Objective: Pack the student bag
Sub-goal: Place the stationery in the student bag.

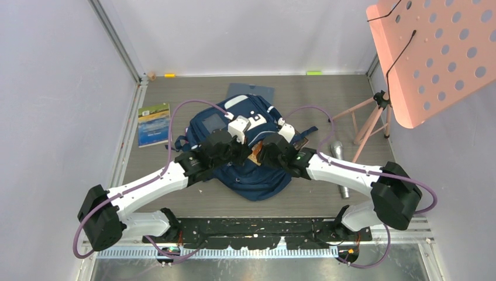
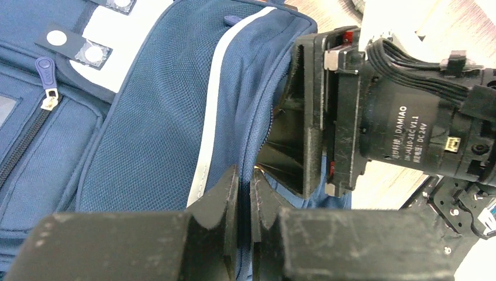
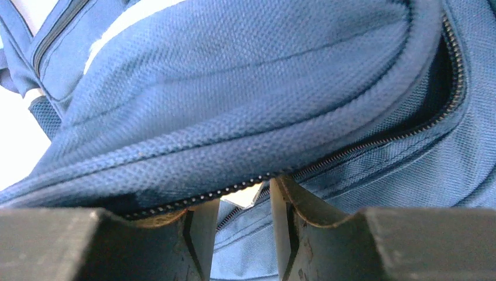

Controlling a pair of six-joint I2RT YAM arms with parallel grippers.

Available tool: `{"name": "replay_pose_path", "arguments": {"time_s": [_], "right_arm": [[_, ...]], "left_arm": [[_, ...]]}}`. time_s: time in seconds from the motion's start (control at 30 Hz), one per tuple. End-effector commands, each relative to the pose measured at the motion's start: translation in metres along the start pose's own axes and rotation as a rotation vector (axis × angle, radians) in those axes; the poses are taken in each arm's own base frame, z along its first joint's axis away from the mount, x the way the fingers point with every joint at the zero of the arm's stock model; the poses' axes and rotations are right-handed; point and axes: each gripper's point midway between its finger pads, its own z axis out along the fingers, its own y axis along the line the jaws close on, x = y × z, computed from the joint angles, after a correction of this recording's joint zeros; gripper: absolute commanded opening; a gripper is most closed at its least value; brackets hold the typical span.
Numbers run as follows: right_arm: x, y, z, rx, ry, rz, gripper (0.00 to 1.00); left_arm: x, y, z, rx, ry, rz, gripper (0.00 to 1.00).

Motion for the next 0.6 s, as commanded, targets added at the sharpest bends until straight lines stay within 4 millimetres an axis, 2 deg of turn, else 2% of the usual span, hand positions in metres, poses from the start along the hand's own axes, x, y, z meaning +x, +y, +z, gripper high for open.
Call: {"name": "replay_pose_path", "arguments": {"time_s": [0.0, 0.17, 0.27, 0.37, 0.43, 0.57], "right_arm": [[-0.036, 0.021, 0.013, -0.007, -0.159, 0.080, 0.42], [-0.031, 0.013, 0.018, 0.006, -0.162, 0.068, 0.48], [-0.037, 0.013, 0.005, -0.018, -0.183, 0.077, 0.51], [-0.042, 0.006, -0.008, -0.015, -0.208, 0.085, 0.54], [-0.046, -0.002, -0.018, -0.007, -0.228, 0.092, 0.57], [-0.055, -0.018, -0.038, 0.021, -0.273, 0.109, 0.64]], "left_arm": [[-0.046, -0.040, -0.018, 0.188, -0.163, 0.008, 0.00], [-0.057, -0.024, -0.022, 0.092, -0.188, 0.006, 0.00], [-0.049, -0.007, -0.018, -0.003, -0.144, -0.001, 0.00], [-0.046, 0.008, -0.018, -0.087, -0.132, -0.013, 0.00], [-0.051, 0.009, -0.021, -0.088, -0.158, -0.013, 0.00], [-0.073, -0.002, -0.030, -0.023, -0.251, 0.019, 0.00]]}}
